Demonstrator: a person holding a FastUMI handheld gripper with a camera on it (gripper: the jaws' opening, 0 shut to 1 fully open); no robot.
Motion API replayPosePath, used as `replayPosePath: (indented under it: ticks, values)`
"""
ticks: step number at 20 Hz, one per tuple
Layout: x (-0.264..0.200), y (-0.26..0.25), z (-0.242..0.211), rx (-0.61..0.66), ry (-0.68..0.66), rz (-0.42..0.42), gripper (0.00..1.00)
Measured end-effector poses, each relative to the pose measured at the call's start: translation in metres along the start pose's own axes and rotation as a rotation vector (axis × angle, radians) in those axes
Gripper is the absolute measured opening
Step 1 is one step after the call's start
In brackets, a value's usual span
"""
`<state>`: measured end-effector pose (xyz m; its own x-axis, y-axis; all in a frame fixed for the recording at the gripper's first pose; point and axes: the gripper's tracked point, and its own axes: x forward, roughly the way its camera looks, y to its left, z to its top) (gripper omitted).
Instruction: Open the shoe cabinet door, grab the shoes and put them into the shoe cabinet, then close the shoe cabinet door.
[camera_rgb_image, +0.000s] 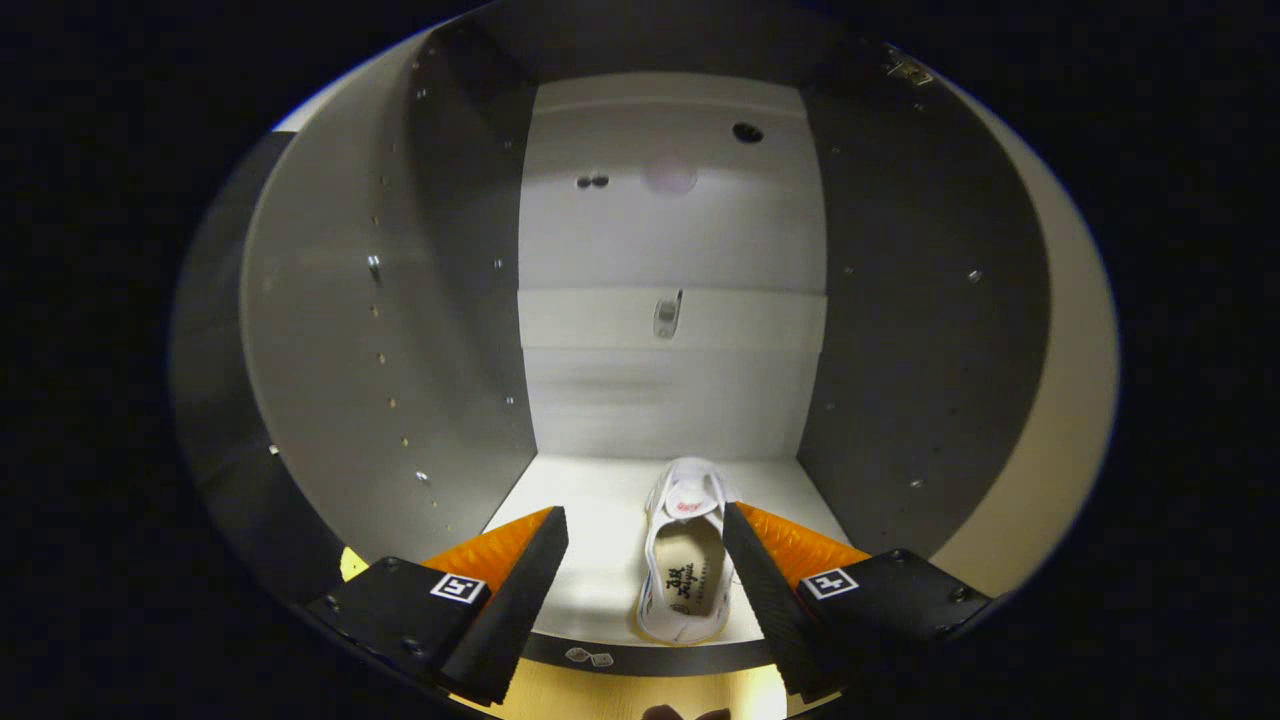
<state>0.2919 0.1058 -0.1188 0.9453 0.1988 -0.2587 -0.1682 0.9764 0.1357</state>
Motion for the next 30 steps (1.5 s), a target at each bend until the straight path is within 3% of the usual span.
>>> replayPosePath:
  ticks: [8, 16, 20, 24, 30]
  values:
    - [-0.134, -0.009, 0.052, -0.031, -0.218, -0.077, 0.98]
    - [-0.288, -0.038, 0.026, -0.033, -0.238, -0.137, 0.98]
    - [-0.356, -0.079, 0.016, -0.020, -0.258, -0.226, 0.98]
    - [-0.417, -0.152, -0.008, 0.051, -0.228, -0.366, 0.98]
    - [-0.451, -0.239, -0.031, 0.136, -0.192, -0.517, 0.98]
